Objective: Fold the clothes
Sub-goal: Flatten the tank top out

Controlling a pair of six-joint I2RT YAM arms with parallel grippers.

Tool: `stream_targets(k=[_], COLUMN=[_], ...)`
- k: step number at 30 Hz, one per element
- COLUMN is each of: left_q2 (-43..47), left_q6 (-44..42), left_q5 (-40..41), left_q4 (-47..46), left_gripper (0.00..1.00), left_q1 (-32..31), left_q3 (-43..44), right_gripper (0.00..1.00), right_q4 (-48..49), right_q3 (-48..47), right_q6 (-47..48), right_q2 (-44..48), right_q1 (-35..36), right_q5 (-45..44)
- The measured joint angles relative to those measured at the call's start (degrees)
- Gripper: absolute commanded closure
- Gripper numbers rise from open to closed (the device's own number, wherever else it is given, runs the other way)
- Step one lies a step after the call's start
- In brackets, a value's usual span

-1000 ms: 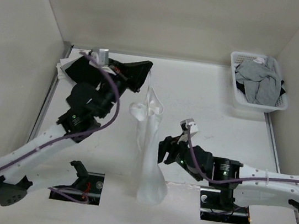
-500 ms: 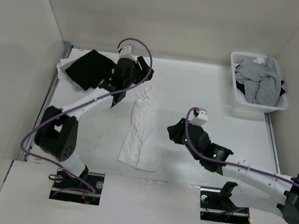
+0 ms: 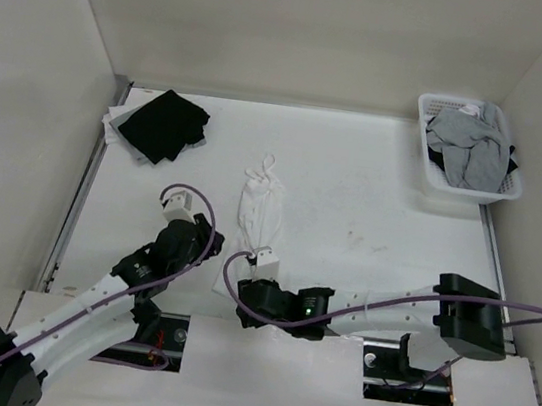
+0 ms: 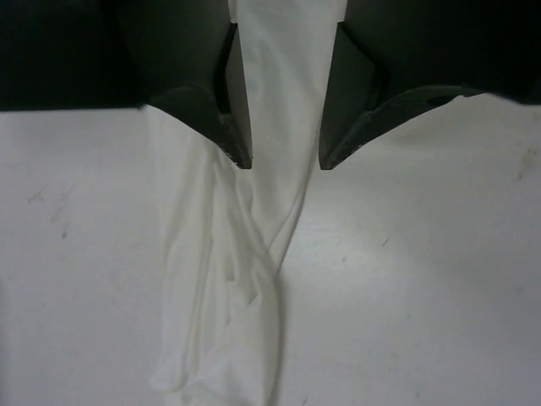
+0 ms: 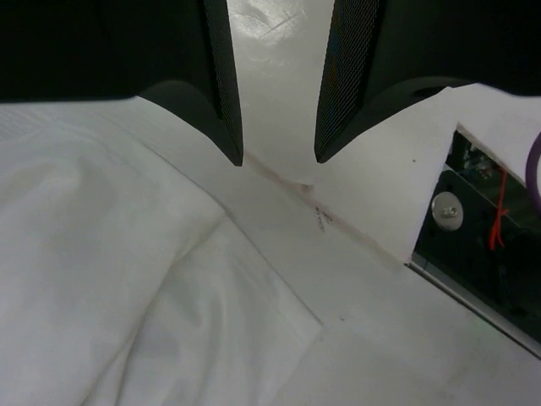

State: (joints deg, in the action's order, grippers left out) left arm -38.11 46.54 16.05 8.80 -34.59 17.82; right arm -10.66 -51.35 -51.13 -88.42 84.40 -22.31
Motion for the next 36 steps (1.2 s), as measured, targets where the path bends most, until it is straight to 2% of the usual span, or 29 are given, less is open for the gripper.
stream_targets(k=[2, 5, 13, 29, 36], left_q2=[3.9, 6.1, -0.4, -0.2, -0.2], left_q6=[3.8, 8.4, 14.0, 16.8, 17.4], left_q5=[1.0, 3.7, 8.1, 9.0, 9.0], left_q4=[5.7, 10.9, 14.6, 16.8, 17.6], left_gripper=[0.57, 0.56, 0.56, 0.59, 0.59], left_q1=[-1.8, -4.9, -12.4, -15.1, -15.8], left_q3=[-2.1, -2.9, -2.8, -2.7, -2.7], right_gripper=[0.55, 0.58, 0.63, 0.69, 0.64], right_q4=[-2.2, -4.9, -10.5, -13.3, -11.8], right_q3=[-1.8, -4.3, -9.0, -9.7, -9.7], right_q6=[-1.2, -2.7, -5.5, -7.6, -7.2], right_q2=[-2.2, -5.0, -10.3, -12.0, -12.7], right_q1=[0.2, 0.2, -0.1, -3.0, -3.5], right_q5=[-0.6, -1.7, -5.4, -8.3, -7.9])
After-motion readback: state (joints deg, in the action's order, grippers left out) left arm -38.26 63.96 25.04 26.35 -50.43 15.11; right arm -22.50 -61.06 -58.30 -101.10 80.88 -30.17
